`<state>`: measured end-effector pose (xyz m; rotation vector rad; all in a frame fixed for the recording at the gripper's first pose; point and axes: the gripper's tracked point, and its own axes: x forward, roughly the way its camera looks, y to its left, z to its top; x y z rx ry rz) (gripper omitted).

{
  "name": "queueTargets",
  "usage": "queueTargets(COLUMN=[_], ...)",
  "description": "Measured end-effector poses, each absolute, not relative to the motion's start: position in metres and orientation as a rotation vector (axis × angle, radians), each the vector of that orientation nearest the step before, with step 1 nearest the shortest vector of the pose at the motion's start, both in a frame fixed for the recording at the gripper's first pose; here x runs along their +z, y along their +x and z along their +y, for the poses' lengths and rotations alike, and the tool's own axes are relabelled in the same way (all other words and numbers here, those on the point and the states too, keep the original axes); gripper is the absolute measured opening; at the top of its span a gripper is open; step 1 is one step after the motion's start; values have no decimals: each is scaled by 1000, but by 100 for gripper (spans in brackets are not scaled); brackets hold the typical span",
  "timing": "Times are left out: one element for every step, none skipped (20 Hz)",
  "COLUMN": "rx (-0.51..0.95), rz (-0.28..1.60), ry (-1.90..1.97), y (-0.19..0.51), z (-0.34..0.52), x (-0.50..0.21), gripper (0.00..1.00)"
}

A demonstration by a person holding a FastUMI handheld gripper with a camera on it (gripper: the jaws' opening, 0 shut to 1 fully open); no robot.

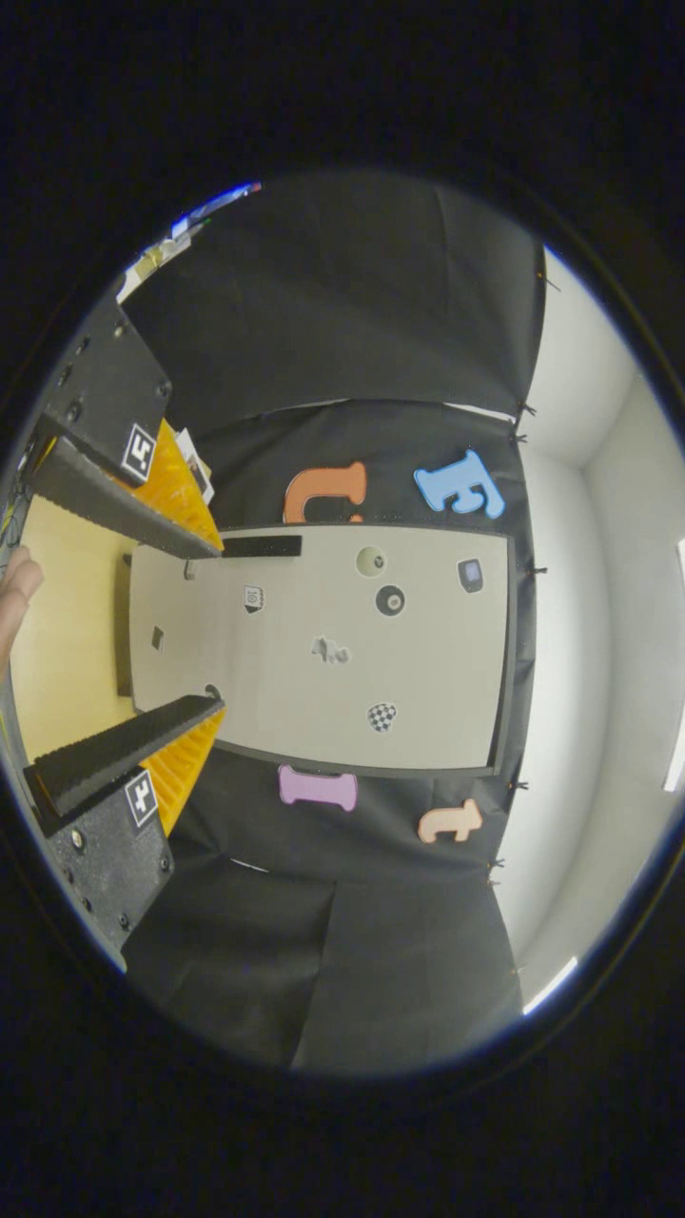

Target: Open the shoe cabinet door, grab the shoes and put them into the shoe cabinet, then close the shoe cabinet door.

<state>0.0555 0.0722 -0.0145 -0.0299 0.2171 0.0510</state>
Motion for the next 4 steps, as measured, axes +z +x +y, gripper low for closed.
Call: queueTargets(rx=[51,51,60,62], rz=[216,218,222,229], ry=[-27,-24,-27,-26], y=[54,53,53,54], z=[73,72,73,72], x=[-17,-20,-23,-25], gripper=[95,95,95,95])
